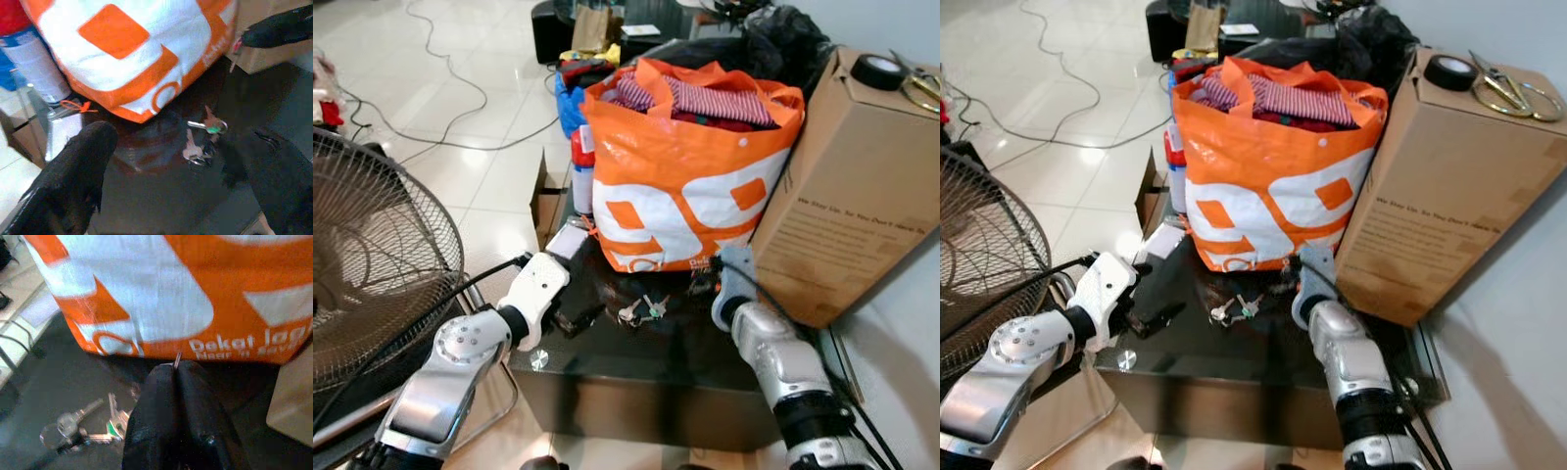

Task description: Hang keys on a hook

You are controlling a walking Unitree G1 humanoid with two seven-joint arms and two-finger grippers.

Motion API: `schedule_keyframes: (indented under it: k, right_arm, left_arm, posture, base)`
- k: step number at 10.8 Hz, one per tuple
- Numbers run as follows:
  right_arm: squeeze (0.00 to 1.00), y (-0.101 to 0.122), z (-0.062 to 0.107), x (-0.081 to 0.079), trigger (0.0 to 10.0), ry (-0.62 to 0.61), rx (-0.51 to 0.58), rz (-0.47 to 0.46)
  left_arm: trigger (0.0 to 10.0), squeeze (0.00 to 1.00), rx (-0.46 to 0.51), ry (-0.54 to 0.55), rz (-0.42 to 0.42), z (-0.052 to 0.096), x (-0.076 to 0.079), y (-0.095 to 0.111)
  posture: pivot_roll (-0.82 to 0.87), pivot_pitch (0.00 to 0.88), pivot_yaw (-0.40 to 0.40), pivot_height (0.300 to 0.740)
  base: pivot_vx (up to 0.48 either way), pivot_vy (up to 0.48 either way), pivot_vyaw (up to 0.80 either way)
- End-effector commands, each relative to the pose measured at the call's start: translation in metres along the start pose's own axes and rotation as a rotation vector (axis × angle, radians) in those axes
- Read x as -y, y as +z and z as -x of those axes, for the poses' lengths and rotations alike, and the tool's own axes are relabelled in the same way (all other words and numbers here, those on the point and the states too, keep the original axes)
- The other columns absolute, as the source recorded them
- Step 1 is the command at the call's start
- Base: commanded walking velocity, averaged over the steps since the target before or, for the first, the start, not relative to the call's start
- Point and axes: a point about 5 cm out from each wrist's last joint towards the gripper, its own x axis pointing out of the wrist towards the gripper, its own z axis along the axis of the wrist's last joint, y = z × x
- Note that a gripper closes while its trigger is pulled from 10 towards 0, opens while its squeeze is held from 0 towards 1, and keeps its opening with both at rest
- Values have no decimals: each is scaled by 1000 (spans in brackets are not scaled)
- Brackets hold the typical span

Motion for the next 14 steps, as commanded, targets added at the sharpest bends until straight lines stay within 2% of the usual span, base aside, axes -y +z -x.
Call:
schedule_keyframes:
  k: [1, 4, 5, 6, 8, 9, 11, 13, 14]
  right_arm:
    - [0, 10, 10, 7, 0, -14, 50, -28]
    - [0, 20, 35, 6, 0, 11, 165, -44]
    - [0, 28, 54, 6, 0, -8, 255, -50]
    - [0, 31, 65, 9, 0, -56, 284, -65]
    - [0, 24, 84, 12, 0, -135, 269, -75]
    - [0, 20, 96, 19, 0, -205, 255, -98]
    - [0, 26, 94, 19, 0, -221, 264, -91]
    - [0, 37, 86, 12, 0, -210, 283, -89]
    - [0, 38, 84, 9, 10000, -211, 284, -78]
  left_arm:
    - [10000, 0, 16, 87, 13, 0, -5, 4]
    - [10000, 0, 38, 204, 75, 5, -8, 8]
    - [10000, 0, 87, 303, 60, 7, -14, 16]
    - [10000, 0, 116, 369, 27, 8, -18, 20]
    - [10000, 0, 104, 421, 8, 16, -16, 15]
    - [10000, 0, 102, 421, 19, 19, -11, 16]
    - [10000, 0, 117, 428, 7, 10, -14, 22]
    - [10000, 0, 108, 460, 4, 13, -25, 20]
    - [10000, 0, 104, 462, 4, 14, -28, 20]
  posture:
    - [-29, 0, -29, 740]
    - [-17, 0, -34, 740]
    - [3, 0, -50, 740]
    - [6, 0, -52, 740]
    - [-19, 0, -45, 740]
    - [-20, 0, -55, 740]
    - [-16, 0, -52, 740]
    - [-11, 0, -45, 740]
    - [-13, 0, -38, 740]
  base:
    - [0, 0, 0]
    - [0, 0, 0]
    - [0, 0, 0]
    - [0, 0, 0]
    - [0, 0, 0]
    - [0, 0, 0]
    - [0, 0, 0]
    - [0, 0, 0]
    - [0, 0, 0]
